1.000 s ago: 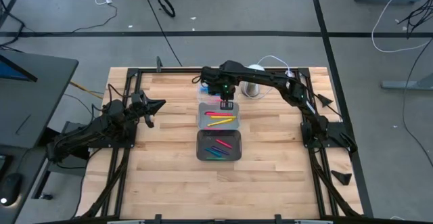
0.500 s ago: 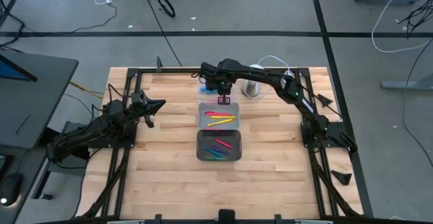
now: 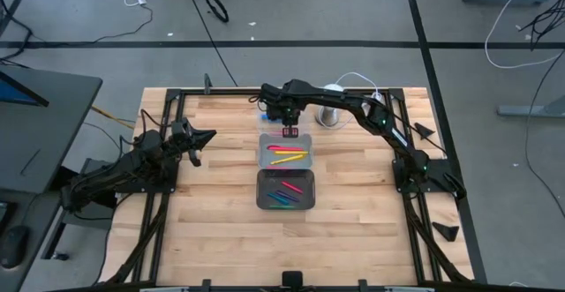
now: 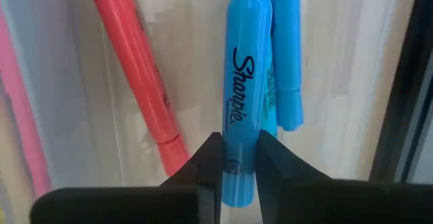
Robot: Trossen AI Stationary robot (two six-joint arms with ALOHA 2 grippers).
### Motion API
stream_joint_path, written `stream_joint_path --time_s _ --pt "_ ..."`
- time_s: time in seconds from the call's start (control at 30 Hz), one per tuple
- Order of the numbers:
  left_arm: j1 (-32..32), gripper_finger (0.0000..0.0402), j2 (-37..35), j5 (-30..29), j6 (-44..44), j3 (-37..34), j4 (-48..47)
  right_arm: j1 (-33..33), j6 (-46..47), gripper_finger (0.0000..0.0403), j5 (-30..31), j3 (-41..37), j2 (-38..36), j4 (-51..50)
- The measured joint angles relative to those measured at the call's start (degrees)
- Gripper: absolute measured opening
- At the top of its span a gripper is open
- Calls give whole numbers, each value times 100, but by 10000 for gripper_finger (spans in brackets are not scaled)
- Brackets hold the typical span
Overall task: Pick & Place Markers
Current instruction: Put the blue highlighter into the transparent bin, then return to Home Position
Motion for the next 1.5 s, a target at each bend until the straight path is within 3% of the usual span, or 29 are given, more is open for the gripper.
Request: stream_joint_path --time_s 0.37,0.8,1.03,1.23,1.5 --pt "-2 14 -1 0 2 0 0 4 90 60 1 -59 -6 4" --pt "-2 14 -2 0 0 0 0 22 178 208 1 -44 -6 -99" --pt "-2 14 -2 0 2 0 2 136 214 240 4 131 -375 -189" --pt "-2 14 -2 0 0 -1 2 390 982 236 -30 64 -740 -237" --pt "0 14 0 0 0 0 0 653 2860 233 -661 37 -819 -321"
